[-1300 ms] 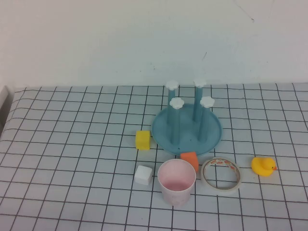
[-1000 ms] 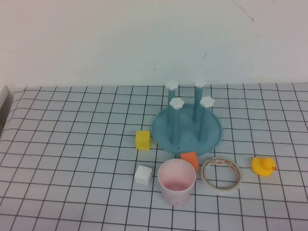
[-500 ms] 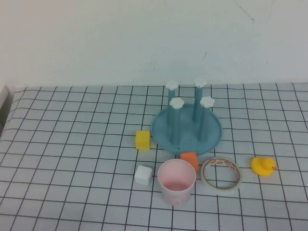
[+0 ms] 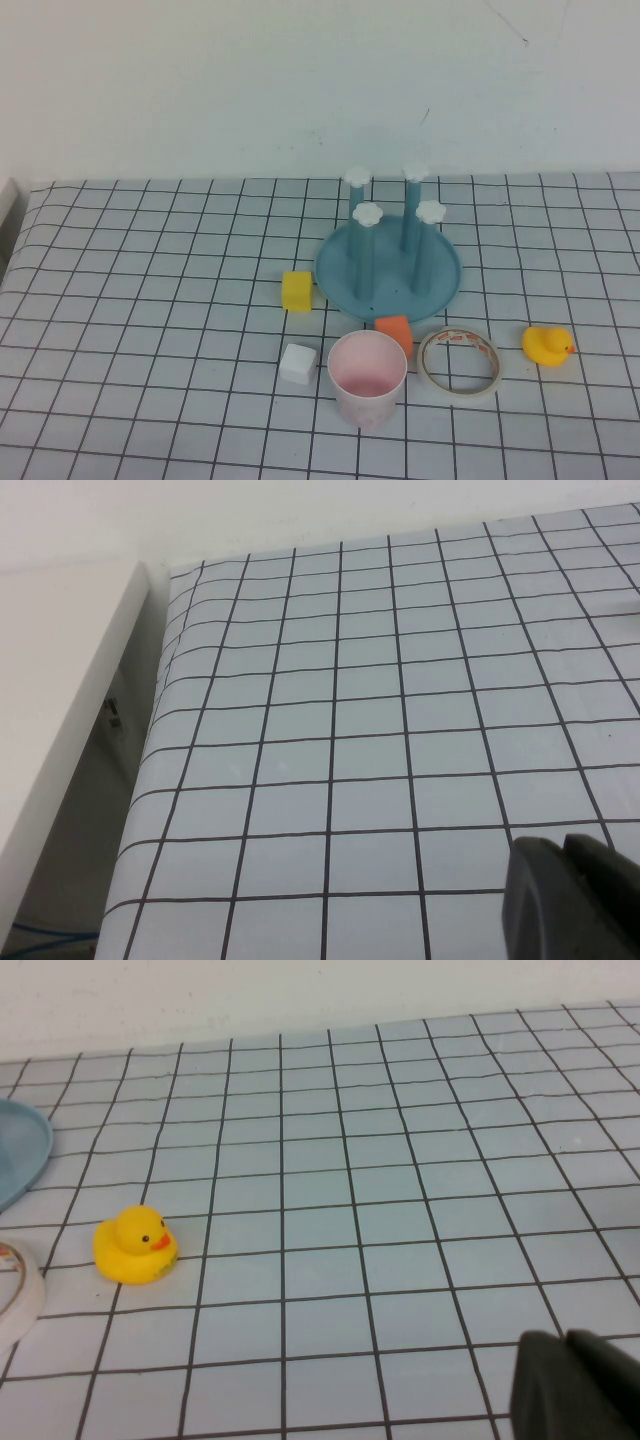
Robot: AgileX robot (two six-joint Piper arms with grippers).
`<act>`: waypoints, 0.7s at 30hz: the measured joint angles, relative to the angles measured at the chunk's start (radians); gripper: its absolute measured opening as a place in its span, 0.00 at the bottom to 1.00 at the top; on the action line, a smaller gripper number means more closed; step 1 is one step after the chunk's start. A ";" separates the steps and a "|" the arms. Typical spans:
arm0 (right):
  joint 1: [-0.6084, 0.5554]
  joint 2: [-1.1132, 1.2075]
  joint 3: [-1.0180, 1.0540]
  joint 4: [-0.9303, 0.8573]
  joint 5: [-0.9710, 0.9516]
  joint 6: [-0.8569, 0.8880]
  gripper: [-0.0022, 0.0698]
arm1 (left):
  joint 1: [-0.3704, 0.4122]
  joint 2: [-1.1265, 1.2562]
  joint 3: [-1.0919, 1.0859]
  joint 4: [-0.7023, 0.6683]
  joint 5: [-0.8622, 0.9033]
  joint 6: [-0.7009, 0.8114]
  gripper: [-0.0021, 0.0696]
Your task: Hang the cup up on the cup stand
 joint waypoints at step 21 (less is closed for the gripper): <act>0.000 0.000 0.000 0.009 0.000 0.000 0.03 | 0.000 0.000 0.000 0.166 -0.007 0.018 0.03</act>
